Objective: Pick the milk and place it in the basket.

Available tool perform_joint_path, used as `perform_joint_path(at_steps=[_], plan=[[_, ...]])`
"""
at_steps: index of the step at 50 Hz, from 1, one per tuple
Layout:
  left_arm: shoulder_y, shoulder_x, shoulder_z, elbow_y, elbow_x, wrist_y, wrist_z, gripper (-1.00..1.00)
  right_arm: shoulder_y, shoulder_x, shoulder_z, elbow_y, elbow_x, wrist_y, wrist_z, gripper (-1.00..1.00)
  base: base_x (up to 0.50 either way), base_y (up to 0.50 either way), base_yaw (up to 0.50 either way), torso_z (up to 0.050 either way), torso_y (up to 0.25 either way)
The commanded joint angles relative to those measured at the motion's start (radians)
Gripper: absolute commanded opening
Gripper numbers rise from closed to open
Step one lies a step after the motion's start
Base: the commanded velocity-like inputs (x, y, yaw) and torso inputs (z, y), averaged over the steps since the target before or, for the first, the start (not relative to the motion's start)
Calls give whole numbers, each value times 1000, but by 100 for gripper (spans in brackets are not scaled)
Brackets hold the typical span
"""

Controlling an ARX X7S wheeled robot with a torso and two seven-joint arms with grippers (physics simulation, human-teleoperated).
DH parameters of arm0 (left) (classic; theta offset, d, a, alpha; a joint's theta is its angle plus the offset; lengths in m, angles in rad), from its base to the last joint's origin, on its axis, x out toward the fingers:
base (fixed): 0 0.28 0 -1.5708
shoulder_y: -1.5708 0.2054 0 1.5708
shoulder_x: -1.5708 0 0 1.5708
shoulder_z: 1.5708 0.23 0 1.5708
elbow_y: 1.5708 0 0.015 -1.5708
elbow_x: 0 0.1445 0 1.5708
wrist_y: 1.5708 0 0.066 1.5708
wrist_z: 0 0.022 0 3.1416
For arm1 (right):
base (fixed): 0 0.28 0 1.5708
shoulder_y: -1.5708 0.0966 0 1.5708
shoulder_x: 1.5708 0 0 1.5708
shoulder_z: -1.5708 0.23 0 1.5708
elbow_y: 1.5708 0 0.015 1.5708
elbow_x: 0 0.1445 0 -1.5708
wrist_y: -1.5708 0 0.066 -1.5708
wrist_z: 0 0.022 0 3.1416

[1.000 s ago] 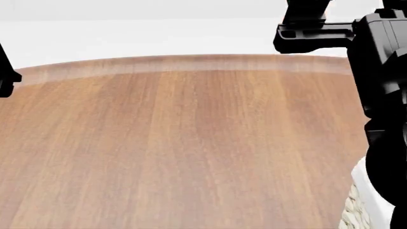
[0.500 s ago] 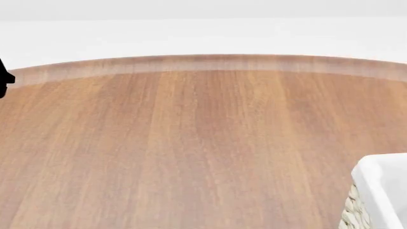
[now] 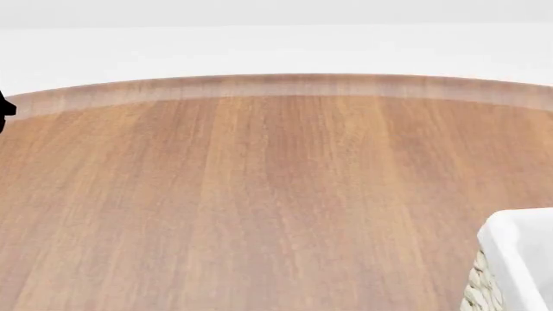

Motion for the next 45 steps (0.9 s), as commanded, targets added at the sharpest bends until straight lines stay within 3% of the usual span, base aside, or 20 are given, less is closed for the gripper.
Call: perform_joint_path(at_steps=[1,7,16,27,45], plan=[[5,-2,0,-2,0,4,-3,100,183,102,-57,37,-47,42,-124,-100,0,0,0,0,0],[11,-3,-2,-6,1,10,-4,100,327,136,-177,124,-147,-14,-249,-100,0,0,0,0,0],[10,-5,2,-7,2,10,-6,100,469,135,-253,246,-261,-56,-351,-100,0,0,0,1,1],[5,-9,2,0,-3,2,-11,100,450,115,-186,248,-405,-8,-427,-100,0,0,0,0,1],[3,-10,6,-6,-4,8,-12,100,400,143,-240,257,-468,29,-460,-100,0,0,0,1,1]])
